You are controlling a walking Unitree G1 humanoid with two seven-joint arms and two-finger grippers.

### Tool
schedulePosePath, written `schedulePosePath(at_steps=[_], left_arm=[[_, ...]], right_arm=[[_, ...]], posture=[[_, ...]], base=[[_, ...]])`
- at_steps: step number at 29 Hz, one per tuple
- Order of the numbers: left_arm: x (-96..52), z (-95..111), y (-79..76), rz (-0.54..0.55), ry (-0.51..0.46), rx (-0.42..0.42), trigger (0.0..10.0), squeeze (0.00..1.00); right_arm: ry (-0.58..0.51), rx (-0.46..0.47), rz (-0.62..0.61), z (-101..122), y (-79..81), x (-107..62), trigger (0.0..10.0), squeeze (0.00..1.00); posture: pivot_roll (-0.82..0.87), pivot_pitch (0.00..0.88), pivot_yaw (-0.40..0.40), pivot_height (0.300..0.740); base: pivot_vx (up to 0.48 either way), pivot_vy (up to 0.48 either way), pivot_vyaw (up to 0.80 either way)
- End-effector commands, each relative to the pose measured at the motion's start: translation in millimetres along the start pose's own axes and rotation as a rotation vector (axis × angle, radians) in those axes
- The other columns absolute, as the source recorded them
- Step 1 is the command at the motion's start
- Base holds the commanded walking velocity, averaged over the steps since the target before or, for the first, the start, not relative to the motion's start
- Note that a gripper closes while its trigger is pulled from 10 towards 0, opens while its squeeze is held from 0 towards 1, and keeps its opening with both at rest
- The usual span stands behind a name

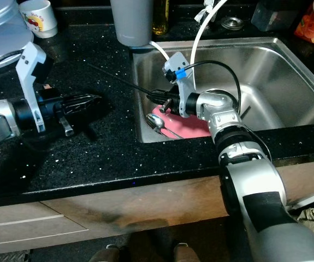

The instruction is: Kitchen organization

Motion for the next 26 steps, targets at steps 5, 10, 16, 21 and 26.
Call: schedulePosePath(at_steps=[5,10,16,21,26], left_arm=[[2.4,1,-1.0,-0.02,0.004,0.009,10.0,0.0],[5.4,1,-6.5,-0.046,-0.003,0.004,10.0,0.0],[28.4,6,-28.5,-0.135,-0.04,0.003,10.0,0.0],[47.6,14,-41.4,-0.183,-0.072,0.015,10.0,0.0],[58.3,15,-44.2,-0.195,-0.071,0.031,10.0,0.0]], right_arm=[[-0.077,0.03,-0.086,17,-27.8,-33.3,0.0,0.0],[-0.021,-0.049,-0.142,21,-48.9,-71.4,0.0,0.0],[0.118,-0.197,-0.239,14,-67.5,-99.8,0.0,0.0],[0.284,-0.316,-0.28,1,-75.8,-111.0,0.0,0.0],[0.356,-0.397,-0.311,-4,-79.5,-109.7,0.0,0.0]], posture=[[0.05,0.182,-0.021,0.74],[0.04,0.181,-0.015,0.74],[0.05,0.179,-0.012,0.74],[0.04,0.179,0.001,0.74],[0.04,0.18,0.005,0.74]], base=[[0.0,0.0,0.0],[0.0,0.0,0.0],[0.0,0.0,0.0],[0.0,0.0,0.0],[0.0,0.0,0.0]])
Point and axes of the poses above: a point about 5 cm out from each wrist's last joint towards the gripper, its own x axis pointing out of the wrist towards the gripper, its own z axis along the axis of the wrist's last joint, y = z × x, the point moved 6 cm from there along x, pointing out of the wrist towards the gripper, and after that the axes turned 14 degrees about x, right-handed, at the moved point
